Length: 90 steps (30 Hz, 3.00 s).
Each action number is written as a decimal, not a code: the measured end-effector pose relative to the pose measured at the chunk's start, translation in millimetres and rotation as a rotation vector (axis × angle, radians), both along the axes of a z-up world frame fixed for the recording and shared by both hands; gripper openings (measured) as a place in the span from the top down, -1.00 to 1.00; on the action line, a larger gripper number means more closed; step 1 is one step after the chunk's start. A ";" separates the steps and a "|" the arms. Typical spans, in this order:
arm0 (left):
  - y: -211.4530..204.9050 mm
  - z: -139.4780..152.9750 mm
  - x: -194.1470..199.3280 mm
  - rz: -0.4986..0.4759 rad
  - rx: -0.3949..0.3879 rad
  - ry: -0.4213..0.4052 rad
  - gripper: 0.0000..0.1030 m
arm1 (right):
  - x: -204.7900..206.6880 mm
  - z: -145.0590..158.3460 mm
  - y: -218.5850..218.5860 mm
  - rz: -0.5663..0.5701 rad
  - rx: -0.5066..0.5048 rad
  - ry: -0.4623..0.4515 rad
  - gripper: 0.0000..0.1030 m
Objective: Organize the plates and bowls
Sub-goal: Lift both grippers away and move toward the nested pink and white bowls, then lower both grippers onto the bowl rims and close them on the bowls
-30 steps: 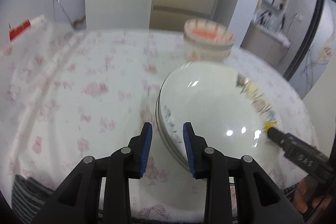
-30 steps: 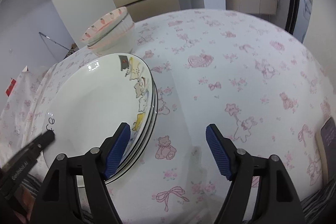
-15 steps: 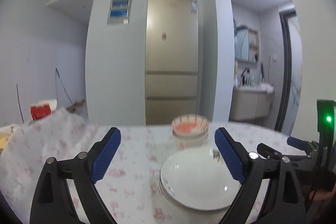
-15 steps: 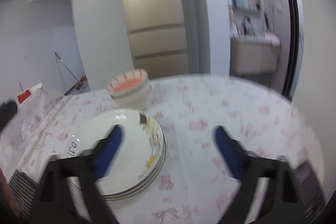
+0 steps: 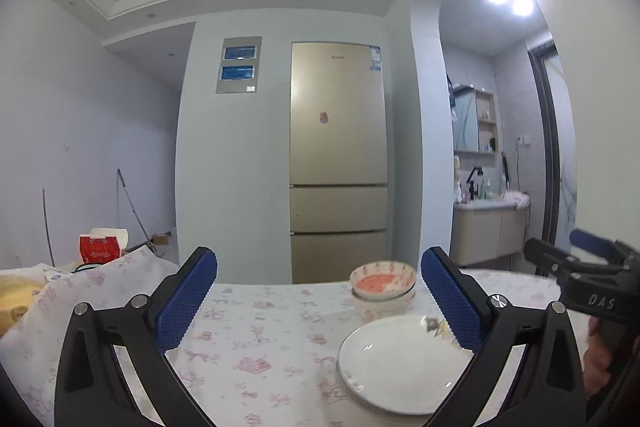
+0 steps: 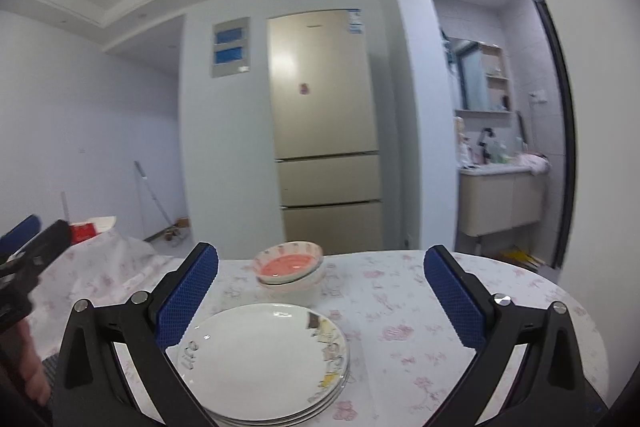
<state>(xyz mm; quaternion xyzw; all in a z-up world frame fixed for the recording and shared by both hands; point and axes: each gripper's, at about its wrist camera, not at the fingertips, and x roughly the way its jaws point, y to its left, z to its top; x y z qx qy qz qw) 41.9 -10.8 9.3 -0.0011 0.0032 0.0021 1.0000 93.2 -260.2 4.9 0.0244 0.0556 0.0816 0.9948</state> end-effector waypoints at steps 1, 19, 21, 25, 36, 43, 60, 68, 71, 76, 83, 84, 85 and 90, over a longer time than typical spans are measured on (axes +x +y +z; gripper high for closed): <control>1.7 -4.4 1.7 0.006 0.005 0.008 -1.00 | 0.5 -4.2 2.7 -0.004 -0.012 -0.002 -1.00; -4.5 -34.7 14.6 -0.011 0.048 0.066 -1.00 | 1.3 -38.3 28.4 -0.017 -0.100 -0.028 -1.00; -5.1 -30.3 17.3 -0.021 0.047 0.085 -1.00 | 4.4 -36.2 26.6 -0.008 -0.090 -0.014 -1.00; -6.6 -3.1 15.4 -0.051 0.055 0.047 -1.00 | 13.1 -12.8 14.1 0.046 -0.033 0.029 -1.00; -20.6 84.3 66.9 -0.036 0.025 -0.060 -1.00 | 40.2 100.5 -12.0 -0.087 0.051 -0.154 -1.00; -28.4 145.5 98.9 -0.074 -0.036 -0.122 -1.00 | 62.5 155.0 -20.8 -0.071 0.136 -0.199 -1.00; 19.6 116.5 225.1 -0.116 -0.231 0.090 -1.00 | 167.8 122.1 -40.5 -0.031 0.257 0.030 -1.00; 20.6 58.2 305.1 -0.176 -0.319 0.389 -1.00 | 259.5 40.1 -41.1 0.090 0.355 0.475 -0.80; 16.1 36.8 321.5 -0.152 -0.316 0.462 -1.00 | 284.2 10.1 -42.7 0.140 0.385 0.596 -0.35; 11.8 -0.5 351.4 -0.138 -0.334 0.614 -0.95 | 309.1 -31.3 -31.5 0.186 0.393 0.730 -0.25; 12.6 -56.9 386.5 -0.190 -0.445 0.817 -0.75 | 323.9 -62.5 -13.5 0.154 0.352 0.840 -0.05; 14.2 -67.0 391.6 -0.213 -0.484 0.853 -0.74 | 325.5 -65.6 -14.9 0.152 0.358 0.850 0.03; 15.8 -74.4 396.9 -0.227 -0.510 0.876 -0.72 | 327.1 -68.4 -15.5 0.156 0.360 0.862 0.27; 19.9 -104.3 411.0 -0.243 -0.561 0.958 -0.58 | 331.4 -79.1 -20.2 0.204 0.399 0.900 0.48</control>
